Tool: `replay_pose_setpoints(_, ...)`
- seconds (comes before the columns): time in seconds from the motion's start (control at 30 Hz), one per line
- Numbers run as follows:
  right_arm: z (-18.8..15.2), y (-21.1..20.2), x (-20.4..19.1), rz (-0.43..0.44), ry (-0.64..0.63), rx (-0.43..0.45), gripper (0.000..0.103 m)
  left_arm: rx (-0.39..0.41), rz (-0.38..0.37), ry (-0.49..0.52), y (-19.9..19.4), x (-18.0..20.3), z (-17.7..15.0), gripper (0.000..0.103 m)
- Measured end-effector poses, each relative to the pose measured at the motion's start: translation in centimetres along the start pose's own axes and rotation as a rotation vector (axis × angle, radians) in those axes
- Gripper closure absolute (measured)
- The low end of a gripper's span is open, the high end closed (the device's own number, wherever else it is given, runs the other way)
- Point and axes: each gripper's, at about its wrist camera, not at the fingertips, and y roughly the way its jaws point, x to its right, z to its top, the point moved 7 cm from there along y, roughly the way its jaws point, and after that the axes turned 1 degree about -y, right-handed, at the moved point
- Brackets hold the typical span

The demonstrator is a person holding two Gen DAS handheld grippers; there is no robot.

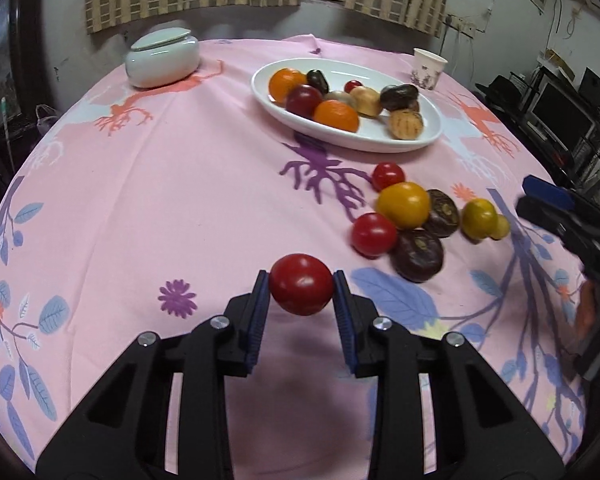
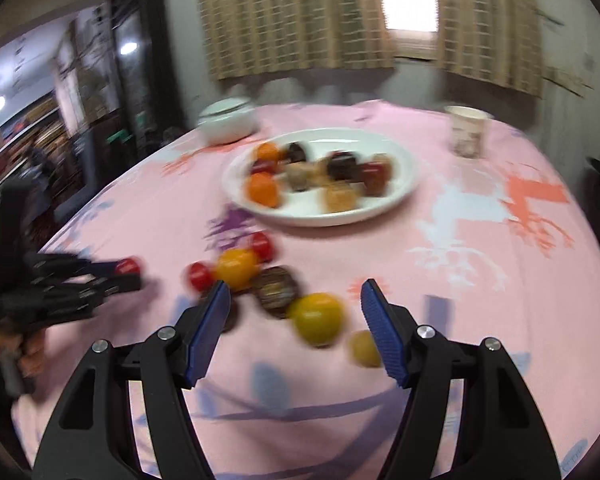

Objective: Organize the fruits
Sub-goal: 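Grasp a red tomato with the left gripper, then grasp another red tomato with the right gripper while the left gripper holds its tomato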

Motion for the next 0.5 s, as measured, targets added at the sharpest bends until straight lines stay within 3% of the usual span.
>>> replay_pose_setpoints(0.1, -0.2, 0.6, -4.5, 0.097, -0.13, -0.036, 0.034, -0.006, 0.002, 0.026, 0.5, -0.1, -0.3, 0.071)
replay_pose_setpoints(0.23, -0.1, 2.9, -8.3, 0.13, -0.249, -0.096, 0.037, -0.046, -0.025, 0.015, 1.3, -0.3, -1.0, 0.071)
replay_pose_setpoints(0.5, 0.8, 7.7, -9.6, 0.075, -0.331, -0.185, 0.049, -0.051, -0.037, -0.014, 1.5, -0.8, -1.0, 0.068)
